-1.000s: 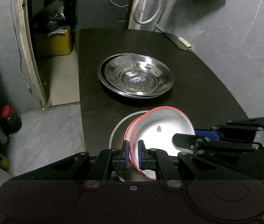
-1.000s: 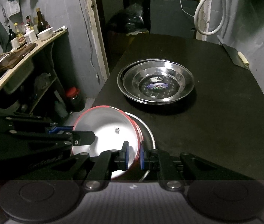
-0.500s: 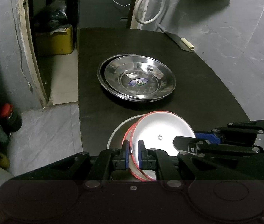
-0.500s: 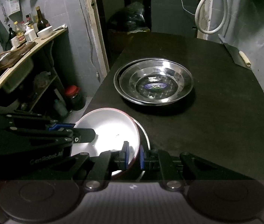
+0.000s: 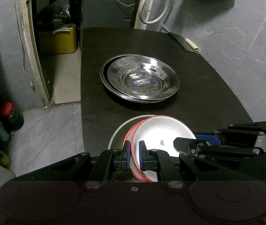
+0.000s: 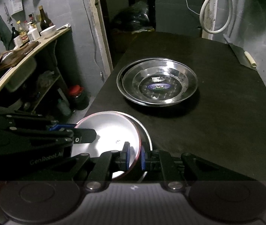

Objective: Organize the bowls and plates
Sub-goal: 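Lower the small white bowl into the red-rimmed bowl with the left gripper, then open the left gripper and pull back from the bowls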

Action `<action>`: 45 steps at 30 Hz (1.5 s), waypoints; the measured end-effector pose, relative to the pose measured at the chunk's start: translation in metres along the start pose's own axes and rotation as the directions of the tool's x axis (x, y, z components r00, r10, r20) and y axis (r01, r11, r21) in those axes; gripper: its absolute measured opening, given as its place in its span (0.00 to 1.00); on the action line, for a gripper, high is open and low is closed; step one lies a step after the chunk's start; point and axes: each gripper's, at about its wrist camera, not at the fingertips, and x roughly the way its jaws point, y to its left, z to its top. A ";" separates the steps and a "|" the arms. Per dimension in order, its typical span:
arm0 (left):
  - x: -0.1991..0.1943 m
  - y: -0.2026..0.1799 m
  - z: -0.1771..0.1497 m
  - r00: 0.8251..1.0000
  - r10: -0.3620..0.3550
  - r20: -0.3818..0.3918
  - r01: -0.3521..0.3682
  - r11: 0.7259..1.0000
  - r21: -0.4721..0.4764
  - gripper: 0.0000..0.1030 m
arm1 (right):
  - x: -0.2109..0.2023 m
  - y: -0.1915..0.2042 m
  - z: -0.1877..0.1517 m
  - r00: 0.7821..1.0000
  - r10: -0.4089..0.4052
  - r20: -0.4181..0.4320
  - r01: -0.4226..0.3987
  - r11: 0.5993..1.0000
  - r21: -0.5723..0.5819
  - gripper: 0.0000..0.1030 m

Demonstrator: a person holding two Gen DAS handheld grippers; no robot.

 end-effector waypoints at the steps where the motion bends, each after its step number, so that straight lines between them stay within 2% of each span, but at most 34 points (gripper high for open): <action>1: 0.000 0.000 0.000 1.000 0.001 0.000 -0.001 1.000 0.000 0.09 | 0.000 0.000 0.000 1.000 0.001 0.000 -0.001 1.000 0.000 0.12; 14: 0.000 -0.002 0.000 1.000 0.003 0.001 -0.003 1.000 -0.001 0.10 | -0.001 -0.001 -0.002 1.000 -0.002 0.005 0.002 1.000 0.006 0.13; 21: -0.003 -0.003 0.000 1.000 0.024 0.014 -0.024 1.000 0.003 0.16 | -0.004 -0.003 -0.002 1.000 -0.003 0.008 0.002 1.000 0.006 0.14; 38: -0.011 0.000 -0.002 0.999 0.024 0.039 -0.024 1.000 -0.012 0.16 | -0.010 -0.003 -0.001 1.000 -0.015 0.027 0.015 1.000 0.010 0.14; 41: -0.015 0.001 -0.001 0.998 0.026 0.057 -0.025 1.000 -0.018 0.21 | -0.016 -0.003 -0.001 0.998 -0.020 0.058 0.019 1.000 0.018 0.14; 45: -0.022 0.004 0.000 0.996 0.037 0.081 -0.035 0.999 -0.031 0.33 | -0.024 -0.007 0.001 0.994 -0.030 0.101 0.027 0.999 0.032 0.16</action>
